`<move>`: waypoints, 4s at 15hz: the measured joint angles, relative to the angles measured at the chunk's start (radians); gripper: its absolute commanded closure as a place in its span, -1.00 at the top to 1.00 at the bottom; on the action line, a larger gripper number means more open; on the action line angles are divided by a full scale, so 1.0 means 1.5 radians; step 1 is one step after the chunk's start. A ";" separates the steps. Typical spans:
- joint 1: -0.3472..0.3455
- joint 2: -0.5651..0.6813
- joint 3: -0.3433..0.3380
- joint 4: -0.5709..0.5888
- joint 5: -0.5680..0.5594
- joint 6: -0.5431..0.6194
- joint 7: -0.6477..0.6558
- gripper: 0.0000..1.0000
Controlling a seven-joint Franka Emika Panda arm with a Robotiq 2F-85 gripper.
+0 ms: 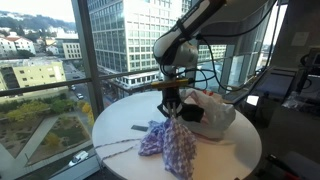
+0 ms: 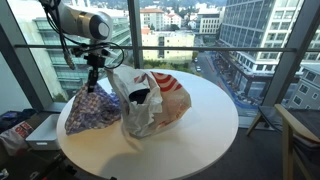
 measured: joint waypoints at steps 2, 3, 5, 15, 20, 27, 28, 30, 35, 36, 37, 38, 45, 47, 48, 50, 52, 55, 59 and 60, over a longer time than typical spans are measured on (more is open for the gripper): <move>0.008 0.002 0.006 -0.034 0.002 0.086 0.000 -0.82; 0.013 0.003 0.006 -0.051 0.001 0.131 0.000 -0.36; 0.025 0.007 0.005 -0.078 -0.012 0.206 0.004 -0.31; 0.073 -0.018 -0.042 -0.136 -0.142 0.258 0.209 1.00; 0.073 -0.012 -0.009 -0.165 -0.133 0.251 0.215 1.00; 0.119 0.061 -0.015 -0.186 -0.197 0.388 0.242 1.00; 0.136 0.070 -0.031 -0.186 -0.224 0.402 0.260 1.00; 0.167 0.084 -0.060 -0.186 -0.267 0.422 0.292 0.48; 0.183 0.082 -0.069 -0.181 -0.272 0.432 0.308 -0.28; 0.181 0.078 -0.067 -0.181 -0.265 0.431 0.308 -0.45; 0.178 0.073 -0.066 -0.181 -0.257 0.427 0.308 -0.59; 0.173 0.068 -0.064 -0.181 -0.247 0.419 0.307 -0.72; 0.068 -0.044 -0.014 -0.180 -0.103 0.318 0.230 -0.86; 0.037 -0.100 -0.011 -0.183 -0.056 0.301 0.211 -0.86; 0.023 -0.129 -0.010 -0.185 -0.034 0.297 0.205 -0.86; -0.005 -0.189 -0.010 -0.190 0.016 0.289 0.192 -0.86; -0.030 -0.250 -0.012 -0.195 0.061 0.274 0.183 -0.86; -0.062 -0.335 -0.022 -0.198 0.130 0.237 0.160 -0.86; -0.093 -0.432 -0.045 -0.198 0.180 0.175 0.138 -0.86; -0.101 -0.452 -0.051 -0.198 0.184 0.165 0.138 -0.86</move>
